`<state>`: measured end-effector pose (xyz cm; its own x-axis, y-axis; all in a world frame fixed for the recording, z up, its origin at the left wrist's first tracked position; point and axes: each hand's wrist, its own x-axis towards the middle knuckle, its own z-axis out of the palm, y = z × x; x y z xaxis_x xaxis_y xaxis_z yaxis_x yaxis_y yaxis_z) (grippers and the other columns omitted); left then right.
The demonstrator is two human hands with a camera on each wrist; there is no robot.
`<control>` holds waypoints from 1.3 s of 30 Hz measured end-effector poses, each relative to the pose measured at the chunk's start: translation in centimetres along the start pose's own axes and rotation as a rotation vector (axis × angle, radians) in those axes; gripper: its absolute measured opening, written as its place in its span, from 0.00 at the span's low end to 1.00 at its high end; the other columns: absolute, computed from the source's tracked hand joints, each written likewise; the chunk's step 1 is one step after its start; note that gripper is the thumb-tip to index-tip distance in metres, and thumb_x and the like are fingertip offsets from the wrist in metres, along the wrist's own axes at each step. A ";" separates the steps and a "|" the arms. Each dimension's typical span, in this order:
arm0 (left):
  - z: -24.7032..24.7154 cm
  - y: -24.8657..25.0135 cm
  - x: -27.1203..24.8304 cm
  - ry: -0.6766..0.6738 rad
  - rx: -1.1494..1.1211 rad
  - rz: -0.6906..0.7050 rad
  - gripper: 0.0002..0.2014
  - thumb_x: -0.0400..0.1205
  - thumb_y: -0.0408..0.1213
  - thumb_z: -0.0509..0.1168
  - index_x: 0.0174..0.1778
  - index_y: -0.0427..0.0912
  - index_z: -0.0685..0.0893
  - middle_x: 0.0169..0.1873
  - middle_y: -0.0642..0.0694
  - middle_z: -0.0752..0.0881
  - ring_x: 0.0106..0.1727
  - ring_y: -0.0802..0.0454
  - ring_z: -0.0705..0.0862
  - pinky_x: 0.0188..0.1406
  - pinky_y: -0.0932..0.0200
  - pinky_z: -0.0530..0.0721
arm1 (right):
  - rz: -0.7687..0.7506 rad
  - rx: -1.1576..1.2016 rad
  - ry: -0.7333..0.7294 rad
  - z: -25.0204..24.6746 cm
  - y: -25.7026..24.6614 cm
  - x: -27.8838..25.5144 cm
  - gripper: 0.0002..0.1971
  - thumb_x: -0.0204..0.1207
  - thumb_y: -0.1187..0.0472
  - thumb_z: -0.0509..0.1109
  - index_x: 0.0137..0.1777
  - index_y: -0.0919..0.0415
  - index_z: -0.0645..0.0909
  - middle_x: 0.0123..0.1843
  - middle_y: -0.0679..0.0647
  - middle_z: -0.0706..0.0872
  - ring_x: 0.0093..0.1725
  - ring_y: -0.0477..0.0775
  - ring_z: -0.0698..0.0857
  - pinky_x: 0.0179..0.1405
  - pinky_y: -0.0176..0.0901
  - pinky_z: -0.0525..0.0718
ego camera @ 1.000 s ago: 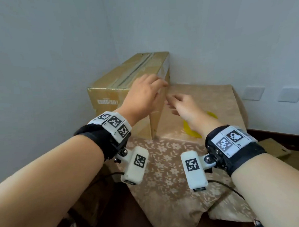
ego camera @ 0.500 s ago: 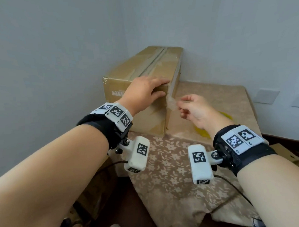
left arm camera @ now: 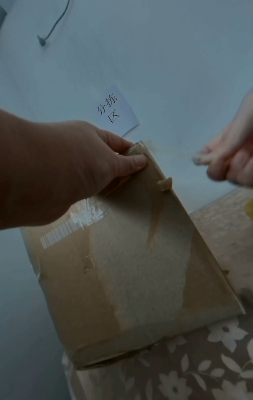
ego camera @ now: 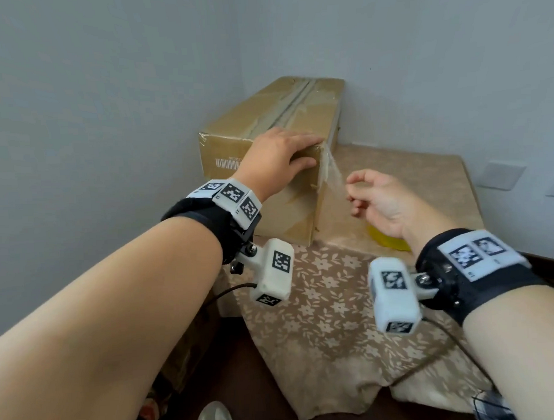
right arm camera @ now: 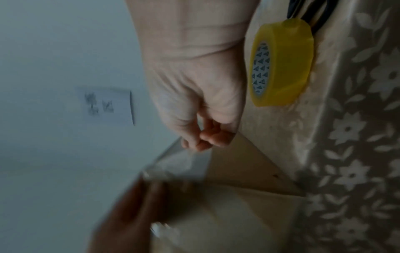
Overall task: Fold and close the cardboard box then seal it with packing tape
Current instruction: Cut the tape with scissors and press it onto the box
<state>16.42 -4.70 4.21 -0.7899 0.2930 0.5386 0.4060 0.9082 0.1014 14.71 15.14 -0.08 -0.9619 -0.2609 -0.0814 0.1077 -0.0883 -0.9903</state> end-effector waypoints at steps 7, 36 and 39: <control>-0.2 -0.4 -0.4 0.016 -0.042 -0.037 0.21 0.80 0.42 0.68 0.69 0.47 0.80 0.65 0.47 0.84 0.64 0.45 0.80 0.65 0.57 0.69 | -0.019 -0.150 0.045 4.6 2.6 0.3 0.09 0.79 0.71 0.66 0.43 0.56 0.74 0.36 0.55 0.80 0.31 0.50 0.77 0.35 0.44 0.80; -0.9 1.5 0.4 -0.058 0.005 -0.099 0.20 0.82 0.44 0.63 0.72 0.52 0.77 0.66 0.48 0.83 0.66 0.48 0.80 0.63 0.58 0.74 | -0.525 -1.191 0.352 3.4 0.9 -2.1 0.10 0.82 0.58 0.63 0.47 0.62 0.84 0.42 0.58 0.85 0.41 0.61 0.82 0.32 0.42 0.71; -1.3 0.9 0.1 -0.056 -0.044 -0.135 0.20 0.82 0.44 0.64 0.71 0.52 0.78 0.66 0.49 0.83 0.67 0.50 0.80 0.63 0.60 0.73 | -0.518 -1.111 0.346 5.0 1.4 -1.7 0.11 0.82 0.57 0.63 0.49 0.63 0.83 0.44 0.60 0.86 0.43 0.63 0.82 0.33 0.44 0.72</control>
<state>17.35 -4.25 5.44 -0.8628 0.1864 0.4699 0.3129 0.9270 0.2068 17.73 10.64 -0.81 -0.8612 -0.1595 0.4826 -0.4051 0.7888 -0.4623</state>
